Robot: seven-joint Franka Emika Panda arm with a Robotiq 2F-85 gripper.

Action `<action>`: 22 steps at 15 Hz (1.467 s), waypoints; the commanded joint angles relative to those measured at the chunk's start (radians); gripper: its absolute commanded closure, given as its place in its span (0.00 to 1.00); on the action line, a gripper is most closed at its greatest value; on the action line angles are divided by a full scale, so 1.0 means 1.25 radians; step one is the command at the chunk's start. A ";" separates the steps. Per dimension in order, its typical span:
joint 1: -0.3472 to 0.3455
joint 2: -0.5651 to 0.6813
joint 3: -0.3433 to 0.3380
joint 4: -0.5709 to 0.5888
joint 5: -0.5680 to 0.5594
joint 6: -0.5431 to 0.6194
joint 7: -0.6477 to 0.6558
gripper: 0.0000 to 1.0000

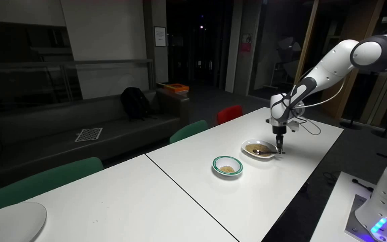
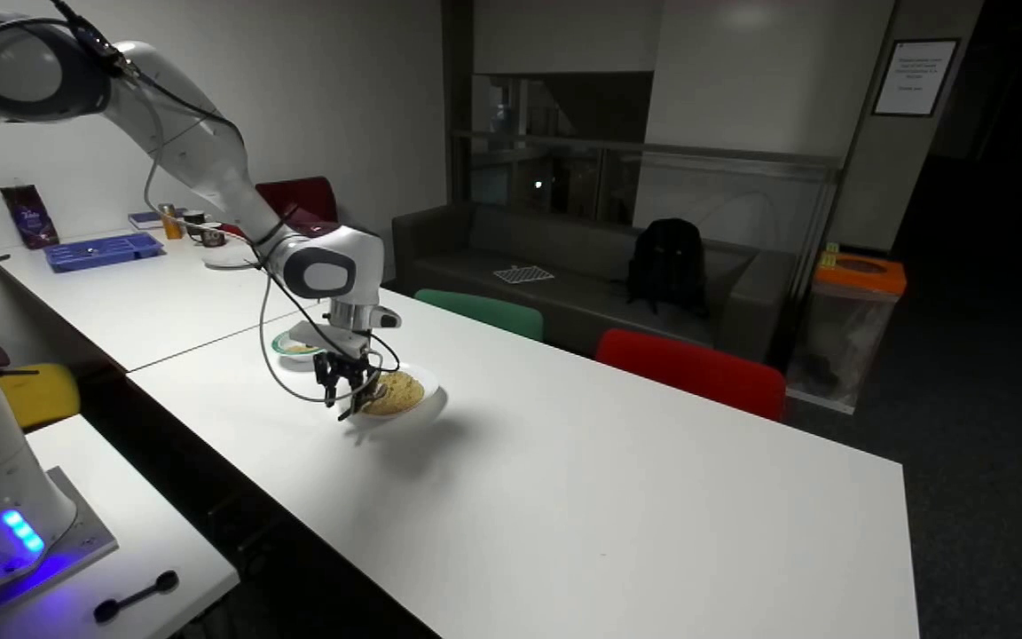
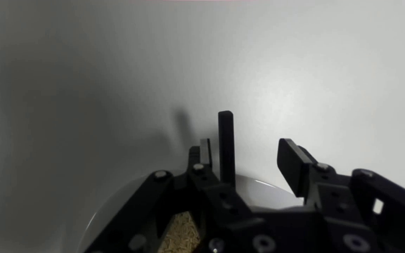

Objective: Spoon some contents from the white bowl into the green bowl twice

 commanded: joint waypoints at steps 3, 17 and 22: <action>-0.023 -0.005 0.021 0.012 -0.004 -0.012 0.001 0.01; 0.002 -0.303 0.012 -0.089 0.043 -0.046 0.025 0.00; 0.026 -0.450 0.004 -0.157 0.040 -0.058 0.050 0.00</action>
